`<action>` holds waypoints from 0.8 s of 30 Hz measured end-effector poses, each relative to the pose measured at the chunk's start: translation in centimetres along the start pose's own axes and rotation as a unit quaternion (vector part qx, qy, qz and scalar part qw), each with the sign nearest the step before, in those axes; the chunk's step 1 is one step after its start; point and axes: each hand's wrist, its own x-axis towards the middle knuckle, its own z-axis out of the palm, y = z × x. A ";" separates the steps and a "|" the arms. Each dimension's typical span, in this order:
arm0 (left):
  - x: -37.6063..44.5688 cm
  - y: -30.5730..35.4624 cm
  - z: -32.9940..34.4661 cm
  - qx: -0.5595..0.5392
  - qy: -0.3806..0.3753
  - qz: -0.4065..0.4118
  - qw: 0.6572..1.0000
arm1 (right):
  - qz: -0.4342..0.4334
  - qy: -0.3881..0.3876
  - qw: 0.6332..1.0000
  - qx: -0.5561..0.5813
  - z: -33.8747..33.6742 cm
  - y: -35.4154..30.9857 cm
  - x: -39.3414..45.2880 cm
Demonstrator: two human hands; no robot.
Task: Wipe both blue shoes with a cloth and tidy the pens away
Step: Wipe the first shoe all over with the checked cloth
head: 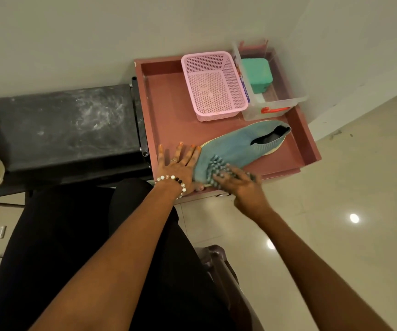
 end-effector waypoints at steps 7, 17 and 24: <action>0.2 0.1 0.2 -0.020 -0.004 -0.004 1.000 | 0.216 0.016 0.973 -0.081 -0.8 -0.6 1.7; 0.1 0.0 0.2 -0.006 0.001 -0.004 1.000 | 0.032 0.047 0.998 0.040 -0.4 -2.2 1.5; 0.2 0.1 0.2 -0.012 0.004 -0.009 1.000 | 0.214 -0.030 0.963 -0.161 -2.3 2.0 2.5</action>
